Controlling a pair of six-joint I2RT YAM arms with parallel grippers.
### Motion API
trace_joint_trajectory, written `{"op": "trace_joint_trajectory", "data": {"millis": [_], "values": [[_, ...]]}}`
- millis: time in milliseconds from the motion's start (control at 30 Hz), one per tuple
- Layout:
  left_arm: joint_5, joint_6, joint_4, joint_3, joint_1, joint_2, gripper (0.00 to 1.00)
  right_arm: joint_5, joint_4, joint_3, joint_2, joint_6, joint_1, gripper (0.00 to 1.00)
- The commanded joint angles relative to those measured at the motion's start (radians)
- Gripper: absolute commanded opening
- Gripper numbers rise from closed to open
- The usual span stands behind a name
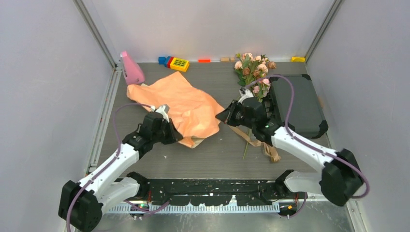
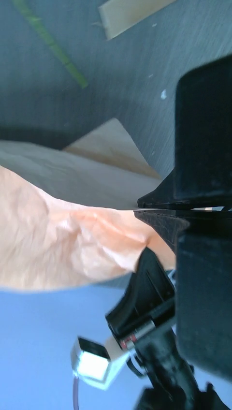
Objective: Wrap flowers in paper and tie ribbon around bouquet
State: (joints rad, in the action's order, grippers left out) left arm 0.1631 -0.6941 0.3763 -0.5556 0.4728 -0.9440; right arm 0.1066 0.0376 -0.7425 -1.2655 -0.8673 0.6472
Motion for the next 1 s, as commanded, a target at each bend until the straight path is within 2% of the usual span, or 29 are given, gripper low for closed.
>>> {"op": "trace_joint_trajectory", "data": {"millis": [0, 133, 267, 333, 467, 500, 533, 600, 633, 667, 767, 867, 967], "values": [[0.051, 0.059, -0.172, -0.188, 0.0, 0.016, 0.0, -0.05, -0.082, -0.135, 0.177, 0.164, 0.008, 0.01], [0.145, 0.076, -0.256, -0.323, 0.01, -0.042, 0.0, -0.098, -0.136, -0.198, 0.298, 0.243, 0.01, 0.01], [0.182, 0.095, -0.3, -0.42, 0.079, -0.136, 0.0, -0.104, -0.2, -0.268, 0.379, 0.347, 0.011, 0.01], [0.184, 0.101, -0.33, -0.425, 0.12, -0.183, 0.0, -0.133, -0.237, -0.286, 0.396, 0.394, 0.011, 0.01], [0.198, 0.07, -0.422, -0.348, 0.162, -0.238, 0.0, -0.075, -0.279, -0.307, 0.386, 0.493, 0.011, 0.01], [0.194, 0.058, -0.432, -0.318, 0.166, -0.244, 0.04, -0.068, -0.307, -0.321, 0.37, 0.527, 0.01, 0.01], [0.185, 0.046, -0.434, -0.285, 0.168, -0.247, 0.17, -0.054, -0.333, -0.337, 0.355, 0.564, 0.011, 0.01], [0.153, 0.034, -0.404, -0.229, 0.17, -0.235, 0.55, 0.024, -0.385, -0.363, 0.318, 0.679, 0.011, 0.01], [0.122, 0.033, -0.333, -0.209, 0.17, -0.221, 0.7, 0.096, -0.403, -0.368, 0.304, 0.766, 0.012, 0.01], [0.069, 0.031, -0.276, -0.194, 0.171, -0.197, 0.8, 0.174, -0.411, -0.363, 0.293, 0.869, 0.014, 0.01], [-0.142, 0.003, -0.043, -0.201, 0.171, -0.098, 0.98, 0.304, -0.449, -0.377, 0.234, 1.091, 0.016, 0.01], [-0.348, -0.044, 0.158, -0.232, 0.171, 0.024, 1.0, 0.423, -0.614, -0.509, 0.124, 1.218, 0.023, 0.01], [-0.5, -0.102, 0.329, -0.288, 0.168, 0.124, 1.0, 0.422, -0.765, -0.598, 0.015, 1.337, 0.103, 0.01]]}}
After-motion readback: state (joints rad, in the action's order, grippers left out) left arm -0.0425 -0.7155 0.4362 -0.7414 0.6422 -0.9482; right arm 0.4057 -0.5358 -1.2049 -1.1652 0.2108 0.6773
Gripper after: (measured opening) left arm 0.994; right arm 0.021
